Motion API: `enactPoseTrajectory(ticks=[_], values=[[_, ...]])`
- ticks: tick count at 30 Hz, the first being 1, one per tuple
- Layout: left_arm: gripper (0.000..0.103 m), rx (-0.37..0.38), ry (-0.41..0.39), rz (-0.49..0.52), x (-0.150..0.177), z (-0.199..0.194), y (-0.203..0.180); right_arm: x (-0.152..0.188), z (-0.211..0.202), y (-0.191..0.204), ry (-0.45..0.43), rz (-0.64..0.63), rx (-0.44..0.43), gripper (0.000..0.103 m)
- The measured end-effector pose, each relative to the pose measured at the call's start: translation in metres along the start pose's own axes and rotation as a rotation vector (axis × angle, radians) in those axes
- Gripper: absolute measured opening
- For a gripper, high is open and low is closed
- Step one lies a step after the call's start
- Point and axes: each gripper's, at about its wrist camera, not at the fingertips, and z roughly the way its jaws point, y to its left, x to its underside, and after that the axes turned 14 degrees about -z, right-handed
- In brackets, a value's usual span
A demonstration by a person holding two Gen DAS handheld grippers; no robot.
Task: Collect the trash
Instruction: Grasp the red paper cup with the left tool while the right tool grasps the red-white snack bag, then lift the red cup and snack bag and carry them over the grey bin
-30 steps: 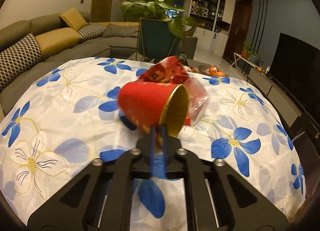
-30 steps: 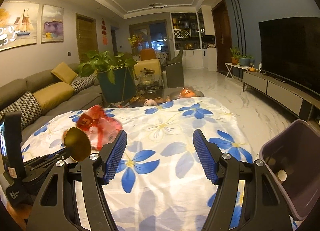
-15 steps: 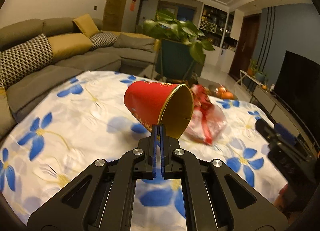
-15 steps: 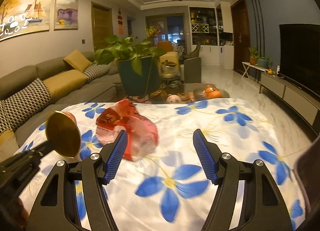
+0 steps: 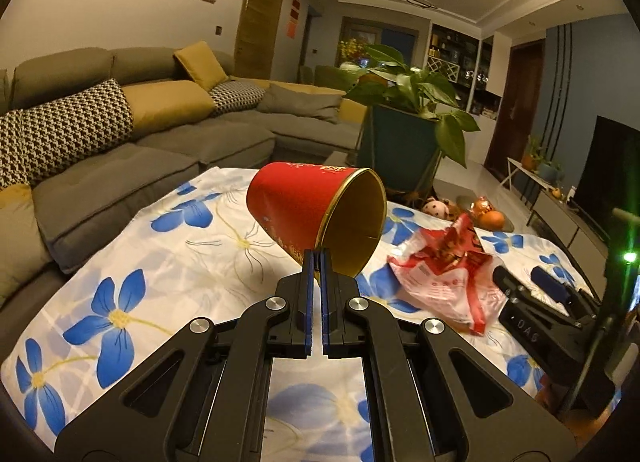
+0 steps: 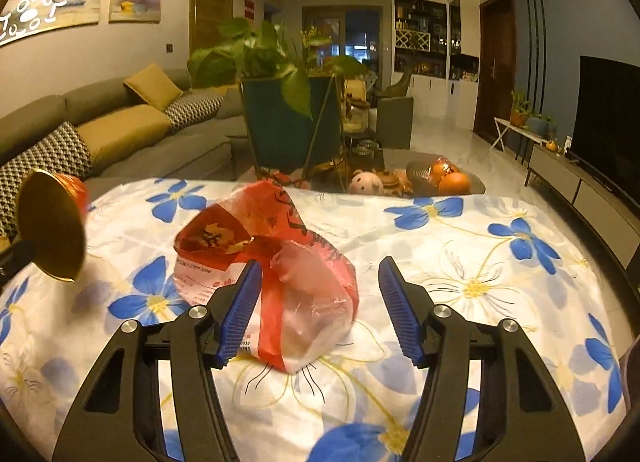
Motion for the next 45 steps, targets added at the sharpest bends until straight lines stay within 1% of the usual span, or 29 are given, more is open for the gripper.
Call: enactPoseTrajectory(ticks=[4, 6, 8, 11, 12, 19, 25, 32, 35, 38, 43, 45], values=[[0.002, 0.002, 0.011, -0.013, 0.002, 0.004, 0.003, 0.005, 0.020, 0.006, 0.081, -0.031, -0.020, 0.048], [0.002, 0.004, 0.020, -0.014, 0.004, 0.006, 0.002, 0.006, 0.026, 0.009, 0.100, -0.038, -0.026, 0.032], [0.002, 0.005, 0.024, -0.011, 0.006, 0.005, 0.002, 0.006, 0.026, 0.011, 0.103, -0.044, -0.031, 0.025], [0.002, 0.008, 0.026, -0.007, 0.008, 0.005, 0.001, 0.007, 0.024, 0.009, 0.090, -0.037, -0.042, 0.021], [0.002, 0.007, 0.026, -0.007, 0.008, 0.006, 0.002, 0.008, 0.023, 0.009, 0.087, -0.030, -0.045, 0.017], [0.002, 0.008, 0.035, -0.003, 0.010, 0.006, 0.000, 0.011, 0.002, 0.002, 0.042, 0.005, -0.043, 0.011], [0.002, 0.023, 0.033, 0.013, 0.015, -0.010, -0.005, 0.017, -0.028, -0.012, -0.001, 0.040, -0.025, 0.008], [0.002, 0.070, 0.034, 0.043, 0.026, -0.037, -0.028, 0.035, -0.086, -0.046, -0.070, 0.077, 0.029, 0.007], [0.002, 0.110, 0.039, 0.074, 0.035, -0.053, -0.048, 0.048, -0.116, -0.065, -0.104, 0.097, 0.061, 0.007], [0.002, 0.161, 0.049, 0.111, 0.048, -0.070, -0.074, 0.066, -0.153, -0.088, -0.137, 0.119, 0.112, 0.007], [0.002, 0.267, 0.084, 0.173, 0.077, -0.095, -0.126, 0.100, -0.208, -0.130, -0.173, 0.172, 0.215, 0.007], [0.002, 0.319, 0.100, 0.200, 0.092, -0.107, -0.150, 0.113, -0.224, -0.143, -0.178, 0.188, 0.256, 0.007]])
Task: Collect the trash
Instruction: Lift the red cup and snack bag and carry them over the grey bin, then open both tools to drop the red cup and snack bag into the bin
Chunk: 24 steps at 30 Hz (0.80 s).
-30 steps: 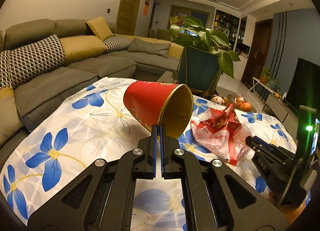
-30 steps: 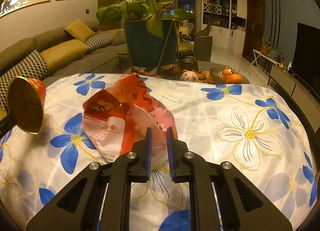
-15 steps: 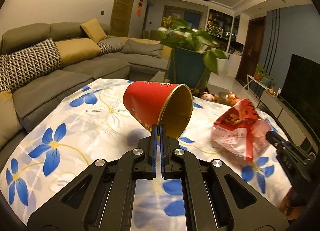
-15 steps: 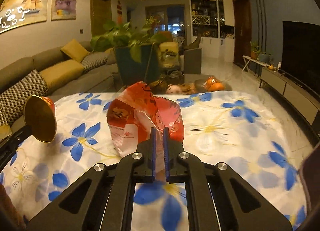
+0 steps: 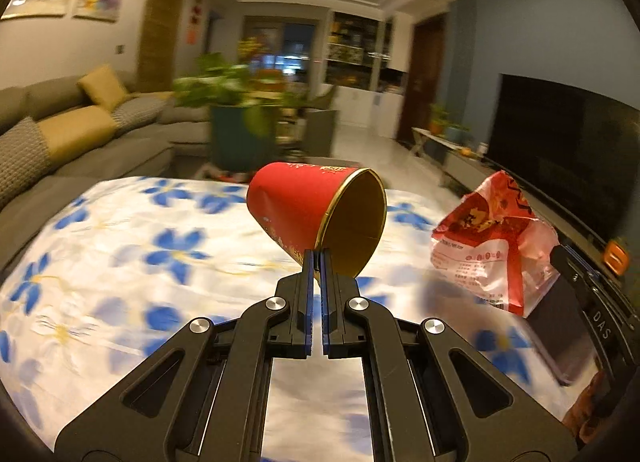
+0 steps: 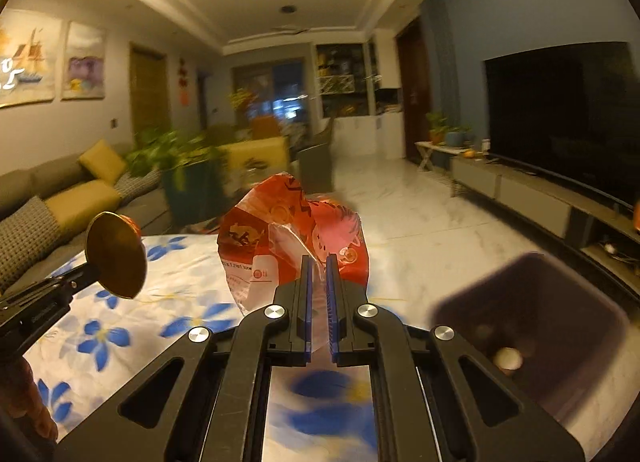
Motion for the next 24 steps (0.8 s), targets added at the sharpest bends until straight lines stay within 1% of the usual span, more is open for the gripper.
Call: enactPoseTrajectory(ticks=[4, 7, 13, 16, 19, 24], values=[[0.002, 0.095, 0.025, 0.034, 0.018, -0.004, -0.053, 0.016, -0.027, -0.047, -0.006, 0.045, 0.102, 0.007], [0.002, 0.154, 0.040, 0.061, 0.031, -0.004, -0.086, 0.028, -0.039, -0.076, 0.007, 0.072, 0.169, 0.007], [0.002, 0.271, 0.082, 0.122, 0.059, 0.002, -0.149, 0.047, -0.055, -0.120, 0.021, 0.122, 0.273, 0.007], [0.002, 0.323, 0.113, 0.146, 0.071, 0.011, -0.175, 0.054, -0.057, -0.134, 0.029, 0.142, 0.300, 0.007], [0.002, 0.364, 0.136, 0.166, 0.081, 0.020, -0.196, 0.061, -0.054, -0.139, 0.042, 0.134, 0.329, 0.007], [0.002, 0.418, 0.153, 0.199, 0.090, 0.035, -0.213, 0.067, -0.049, -0.143, 0.051, 0.117, 0.344, 0.007]])
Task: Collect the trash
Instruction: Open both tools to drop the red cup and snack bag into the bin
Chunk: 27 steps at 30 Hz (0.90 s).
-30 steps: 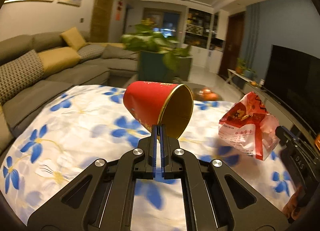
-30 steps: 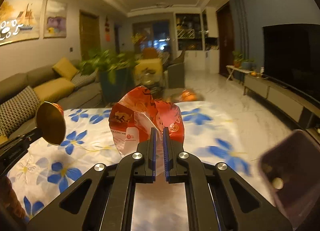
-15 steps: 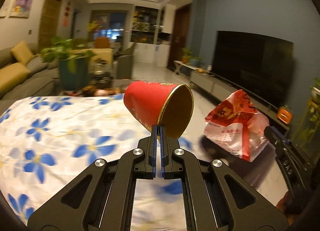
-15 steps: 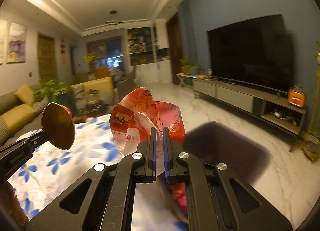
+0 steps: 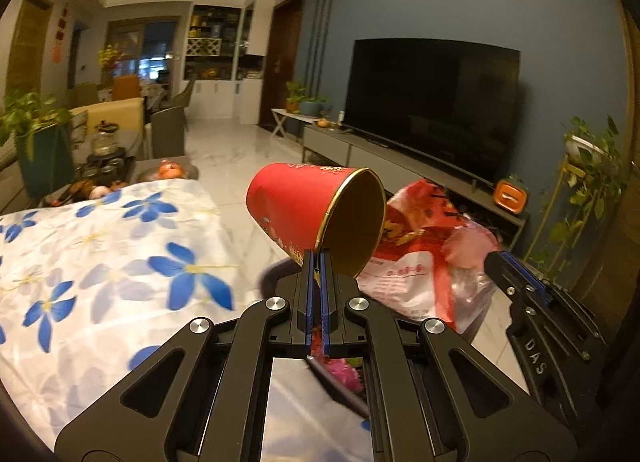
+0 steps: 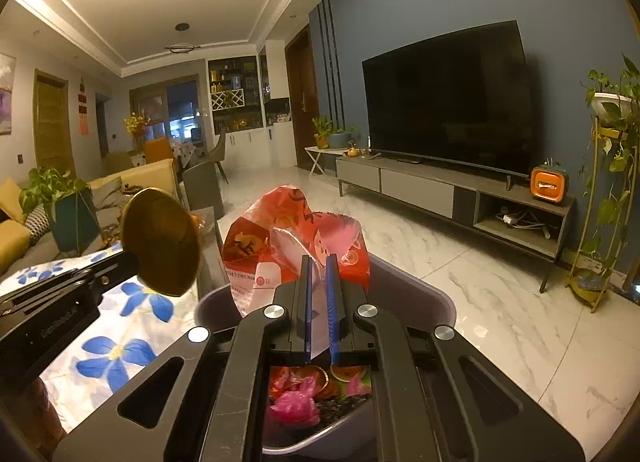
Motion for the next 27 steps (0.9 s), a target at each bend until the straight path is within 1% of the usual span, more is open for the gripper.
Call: enactPoseTrajectory(ticks=[4, 5, 7, 8, 9, 11, 13, 14, 15, 16, 17, 18, 19, 21, 24, 27], values=[[0.003, 0.048, 0.030, -0.001, 0.003, 0.011, -0.005, 0.003, 0.005, 0.000, 0.008, 0.007, -0.012, 0.008], [0.003, 0.048, 0.035, -0.001, 0.003, 0.014, -0.009, 0.004, 0.008, -0.005, 0.010, 0.006, -0.016, 0.009], [0.004, 0.064, 0.054, -0.009, 0.006, 0.018, -0.008, 0.006, 0.013, -0.004, 0.016, 0.007, -0.025, 0.014], [0.005, 0.066, 0.064, -0.018, 0.007, 0.020, -0.007, 0.007, 0.014, -0.006, 0.022, 0.009, -0.023, 0.020], [0.009, 0.062, 0.072, -0.026, 0.007, 0.021, -0.004, 0.007, 0.015, -0.009, 0.027, 0.010, -0.023, 0.026], [0.015, 0.044, 0.071, -0.039, 0.009, 0.020, 0.002, 0.010, 0.015, -0.010, 0.034, 0.014, -0.019, 0.032], [0.028, 0.027, 0.062, -0.053, 0.009, 0.015, 0.011, 0.013, 0.014, -0.011, 0.041, 0.021, -0.019, 0.036], [0.033, 0.012, 0.050, -0.057, 0.010, 0.009, 0.014, 0.013, 0.013, -0.011, 0.044, 0.022, -0.019, 0.040], [0.043, -0.001, 0.039, -0.059, 0.011, 0.004, 0.016, 0.013, 0.012, -0.012, 0.048, 0.022, -0.017, 0.047], [0.054, -0.027, 0.016, -0.064, 0.012, -0.004, 0.020, 0.014, 0.009, -0.011, 0.050, 0.020, -0.015, 0.051], [0.059, -0.047, -0.001, -0.067, 0.013, -0.011, 0.023, 0.014, 0.006, -0.009, 0.048, 0.016, -0.016, 0.057], [0.067, -0.065, -0.018, -0.067, 0.014, -0.019, 0.025, 0.014, 0.003, -0.007, 0.046, 0.009, -0.014, 0.062], [0.072, -0.091, -0.040, -0.062, 0.016, -0.029, 0.029, 0.012, 0.000, -0.005, 0.044, 0.000, -0.014, 0.065], [0.078, -0.145, -0.076, -0.051, 0.018, -0.046, 0.035, 0.011, -0.010, 0.002, 0.038, -0.031, -0.012, 0.076], [0.084, -0.199, -0.103, -0.062, 0.019, -0.071, 0.046, 0.010, -0.027, 0.011, 0.020, -0.064, -0.020, 0.085], [0.086, -0.254, -0.127, -0.085, 0.023, -0.098, 0.059, 0.010, -0.044, 0.017, 0.015, -0.070, -0.041, 0.087]])
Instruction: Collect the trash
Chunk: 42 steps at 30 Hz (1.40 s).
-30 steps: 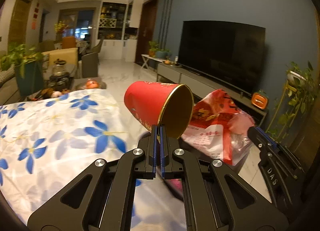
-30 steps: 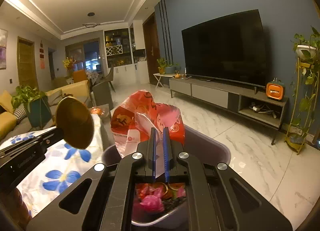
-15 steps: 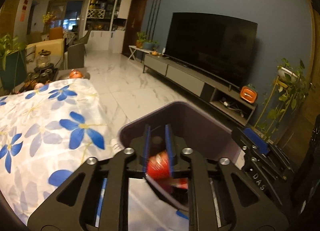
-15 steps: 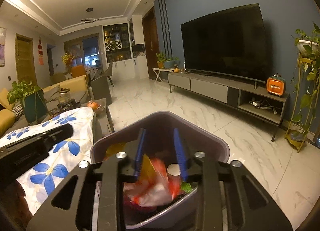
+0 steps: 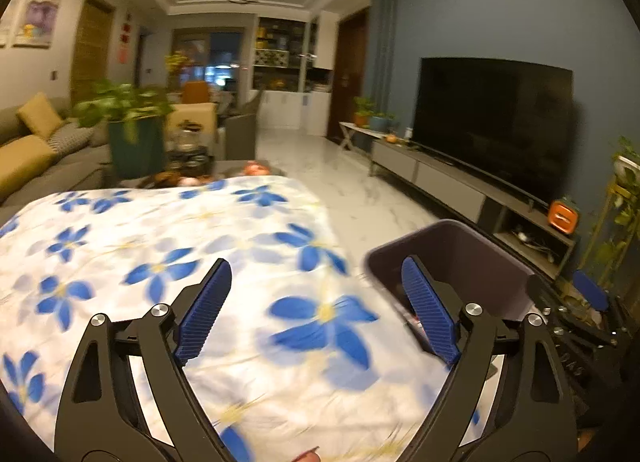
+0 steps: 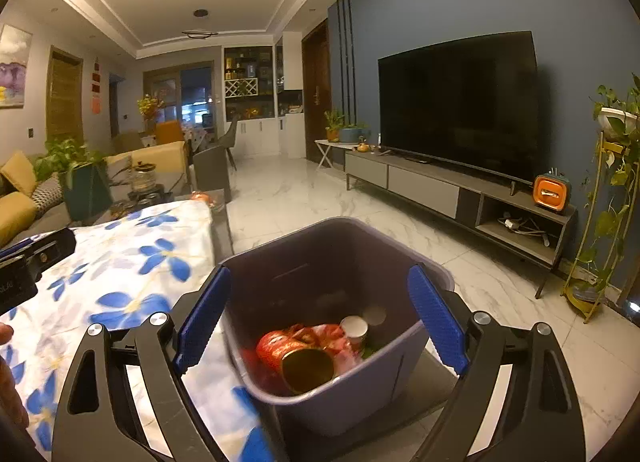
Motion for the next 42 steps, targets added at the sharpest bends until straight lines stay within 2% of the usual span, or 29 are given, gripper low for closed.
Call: enactPoseTrajectory(ticks=[1, 6, 13, 19, 30, 42], values=[[0.087, -0.030, -0.012, -0.007, 0.001, -0.010, 0.008, 0.000, -0.004, 0.002, -0.003, 0.001, -0.007, 0.087], [0.090, -0.088, -0.049, -0.016, 0.006, -0.051, 0.031, -0.002, -0.033, 0.018, 0.000, -0.023, -0.031, 0.089], [0.092, -0.107, -0.054, -0.025, 0.019, -0.099, 0.049, -0.002, -0.076, 0.042, -0.003, -0.055, -0.079, 0.089], [0.092, -0.110, -0.066, -0.021, 0.026, -0.133, 0.058, 0.003, -0.108, 0.058, -0.007, -0.073, -0.078, 0.089], [0.092, -0.105, -0.089, -0.035, 0.029, -0.172, 0.064, 0.007, -0.152, 0.068, -0.038, -0.076, -0.072, 0.089], [0.092, -0.136, -0.117, -0.042, 0.032, -0.198, 0.069, 0.007, -0.173, 0.078, -0.077, -0.095, -0.100, 0.089]])
